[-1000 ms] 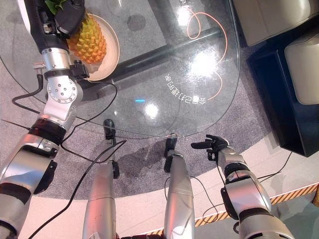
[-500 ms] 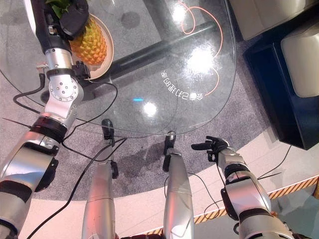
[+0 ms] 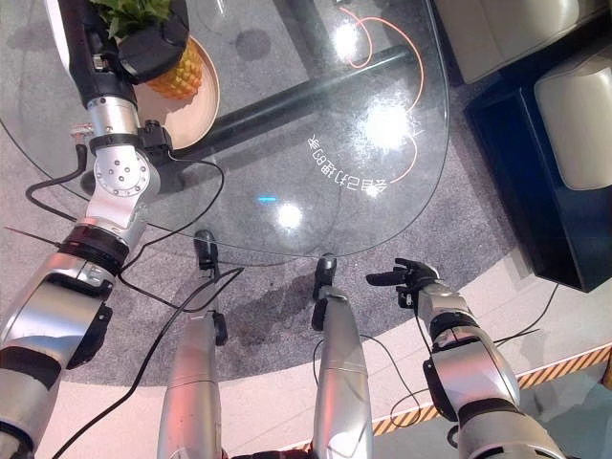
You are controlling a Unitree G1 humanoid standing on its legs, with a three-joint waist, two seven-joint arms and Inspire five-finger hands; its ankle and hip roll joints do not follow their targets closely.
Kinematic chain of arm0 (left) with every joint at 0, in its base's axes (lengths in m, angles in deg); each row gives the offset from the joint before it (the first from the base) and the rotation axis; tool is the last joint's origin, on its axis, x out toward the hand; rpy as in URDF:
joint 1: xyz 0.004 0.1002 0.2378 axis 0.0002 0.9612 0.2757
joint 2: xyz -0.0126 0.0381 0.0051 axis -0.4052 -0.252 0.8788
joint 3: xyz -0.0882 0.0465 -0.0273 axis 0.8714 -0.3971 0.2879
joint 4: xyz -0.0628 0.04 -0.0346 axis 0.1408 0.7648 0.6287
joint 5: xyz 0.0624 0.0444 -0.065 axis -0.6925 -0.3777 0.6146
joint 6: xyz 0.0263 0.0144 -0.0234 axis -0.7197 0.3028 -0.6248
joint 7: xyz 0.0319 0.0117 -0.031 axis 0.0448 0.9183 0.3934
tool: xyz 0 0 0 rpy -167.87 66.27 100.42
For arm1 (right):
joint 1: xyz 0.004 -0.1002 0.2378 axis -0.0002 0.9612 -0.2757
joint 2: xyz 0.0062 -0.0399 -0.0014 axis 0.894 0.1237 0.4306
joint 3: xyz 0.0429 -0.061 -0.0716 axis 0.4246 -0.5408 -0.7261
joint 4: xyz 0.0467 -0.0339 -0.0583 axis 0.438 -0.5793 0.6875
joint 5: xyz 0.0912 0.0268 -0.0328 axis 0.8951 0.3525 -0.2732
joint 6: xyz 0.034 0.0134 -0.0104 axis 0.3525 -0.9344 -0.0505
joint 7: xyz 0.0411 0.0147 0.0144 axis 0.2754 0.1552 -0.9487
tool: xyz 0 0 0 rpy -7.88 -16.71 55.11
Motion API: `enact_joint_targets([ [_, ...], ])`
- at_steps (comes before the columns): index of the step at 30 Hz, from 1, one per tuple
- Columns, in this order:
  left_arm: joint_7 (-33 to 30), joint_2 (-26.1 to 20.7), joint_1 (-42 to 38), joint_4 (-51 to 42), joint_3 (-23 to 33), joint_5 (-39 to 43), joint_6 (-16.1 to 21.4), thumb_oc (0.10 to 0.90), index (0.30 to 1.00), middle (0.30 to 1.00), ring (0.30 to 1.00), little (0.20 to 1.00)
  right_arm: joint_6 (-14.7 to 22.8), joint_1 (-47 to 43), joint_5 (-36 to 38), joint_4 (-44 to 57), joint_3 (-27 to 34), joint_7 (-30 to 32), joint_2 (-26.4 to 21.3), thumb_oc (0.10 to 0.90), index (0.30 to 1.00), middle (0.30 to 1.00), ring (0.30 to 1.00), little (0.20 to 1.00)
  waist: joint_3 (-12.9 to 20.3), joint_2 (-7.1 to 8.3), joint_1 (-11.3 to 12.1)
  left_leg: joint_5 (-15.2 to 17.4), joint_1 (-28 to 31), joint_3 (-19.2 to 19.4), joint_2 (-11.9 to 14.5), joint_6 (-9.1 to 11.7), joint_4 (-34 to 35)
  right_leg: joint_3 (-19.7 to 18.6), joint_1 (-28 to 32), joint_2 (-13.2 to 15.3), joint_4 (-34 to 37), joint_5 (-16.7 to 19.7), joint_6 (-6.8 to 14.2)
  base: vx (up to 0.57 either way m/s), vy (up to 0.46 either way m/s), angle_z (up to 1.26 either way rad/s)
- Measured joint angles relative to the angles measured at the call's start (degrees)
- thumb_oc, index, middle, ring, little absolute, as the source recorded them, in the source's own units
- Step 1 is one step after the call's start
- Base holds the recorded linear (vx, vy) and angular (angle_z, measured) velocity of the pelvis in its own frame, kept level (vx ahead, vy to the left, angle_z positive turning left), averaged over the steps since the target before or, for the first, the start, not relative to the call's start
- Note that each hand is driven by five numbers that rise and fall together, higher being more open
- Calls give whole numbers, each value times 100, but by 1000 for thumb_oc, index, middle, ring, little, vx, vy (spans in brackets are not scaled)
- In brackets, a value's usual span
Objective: Pick up the fruit to the plate
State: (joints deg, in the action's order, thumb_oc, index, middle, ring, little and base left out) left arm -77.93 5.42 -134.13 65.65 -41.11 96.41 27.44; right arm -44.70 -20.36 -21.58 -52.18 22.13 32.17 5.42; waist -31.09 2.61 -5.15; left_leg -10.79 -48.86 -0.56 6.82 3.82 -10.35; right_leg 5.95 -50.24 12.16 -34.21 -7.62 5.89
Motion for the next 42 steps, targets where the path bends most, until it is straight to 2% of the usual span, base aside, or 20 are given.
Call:
enact_joint_targets([
  [3, -7, 7, -29, -120, -15, -1, 16, 800, 900, 900, 900, 900, -11, 38, 0, 3, 0, 1, 11, 800, 900, 900, 900, 900, -2, 4, 34, -250, 31, -8, -17, 98, 134, 28, -4, 33, 32, 18, 12, -1, -5, 6],
  [11, -98, -35, -18, -120, -7, -6, 16, 800, 900, 900, 900, 900, 21, -76, 0, 12, 0, 1, 17, 800, 900, 900, 900, 900, -2, 6, 85, -291, 164, -24, -23, 124, 171, 16, 56, 46, -67, -13, 14, 0, 0, 0],
  [13, -110, -51, -17, -146, -5, -41, 25, 800, 900, 900, 900, 900, 25, -64, 0, 10, 1, -1, 17, 800, 900, 900, 900, 900, -1, 4, 78, -286, 199, -32, 4, 73, 263, 17, 49, 13, -95, -30, 10, 0, 0, 0],
  [15, -124, -50, -17, -160, -6, -174, 31, 800, 900, 900, 900, 900, 25, -47, 0, -4, 2, 2, 16, 800, 900, 900, 900, 900, -1, 4, 77, -167, 193, -31, 30, 62, 327, 41, 37, -8, -81, -43, -14, -1, -9, 6],
  [17, -125, -49, -5, -266, -10, -222, 36, 800, 900, 900, 900, 900, 23, -4, 0, -4, 2, 1, 16, 800, 900, 900, 900, 900, -3, 8, 68, 161, 68, -19, 15, 47, 135, 126, 39, 118, 58, 8, -77, 1, -7, 10],
  [18, -134, -55, 20, -267, -8, -222, 38, 800, 900, 900, 900, 900, 25, 14, 0, 1, 2, 1, 13, 800, 900, 900, 900, 900, -2, 6, 94, 146, 20, -31, 17, -14, -83, 129, 39, 87, 8, 12, -54, 1, -10, -13],
  [19, -143, -44, 32, -283, -8, -229, 38, 800, 900, 900, 900, 900, 44, 58, 2, 8, 2, 2, 14, 800, 900, 900, 900, 900, 0, 3, 136, 5, 45, -34, 32, 21, -59, 50, 51, -7, -50, -20, -11, 1, -9, -17],
  [21, -149, -40, 30, -443, -7, -322, 64, 800, 900, 900, 900, 900, 47, 106, 1, -9, 3, 7, -6, 800, 900, 900, 900, 900, 1, 6, 143, -46, 79, -7, -6, 11, 49, 24, 50, 12, 4, -1, 3, -1, -6, -1],
  [23, -169, -54, 31, -492, -7, -445, 110, 800, 900, 900, 900, 900, 53, 151, 2, 2, 2, 5, 12, 800, 900, 900, 900, 900, 0, 8, 195, -245, 98, -16, -12, 104, 119, 56, 50, 36, 6, 1, 6, -6, -1, 5],
  [36, -299, -187, 365, -907, 274, -448, 221, 800, 900, 900, 900, 900, 142, 155, 4, 3, 56, 2, 13, 800, 900, 900, 900, 900, 0, 8, 223, -235, 444, -53, 9, 83, 351, 127, 286, 42, -85, -48, -5, 0, 0, 1],
  [39, -301, -188, 369, -1034, 285, -457, 247, 800, 900, 900, 900, 900, 143, 270, 4, 4, 77, 1, 13, 800, 900, 900, 900, 900, 0, 8, 296, -159, 459, -48, 41, 83, 328, 148, 327, 20, -46, -31, -37, -4, -3, -1],
  [42, -297, -189, 456, -1037, 325, -465, 250, 800, 900, 900, 900, 900, 139, 413, 4, 5, 80, -3, 18, 800, 900, 900, 900, 900, -1, 7, 338, -230, 620, -38, 37, 78, 327, 146, 496, 21, 1, -33, -34, -7, -14, -5],
])
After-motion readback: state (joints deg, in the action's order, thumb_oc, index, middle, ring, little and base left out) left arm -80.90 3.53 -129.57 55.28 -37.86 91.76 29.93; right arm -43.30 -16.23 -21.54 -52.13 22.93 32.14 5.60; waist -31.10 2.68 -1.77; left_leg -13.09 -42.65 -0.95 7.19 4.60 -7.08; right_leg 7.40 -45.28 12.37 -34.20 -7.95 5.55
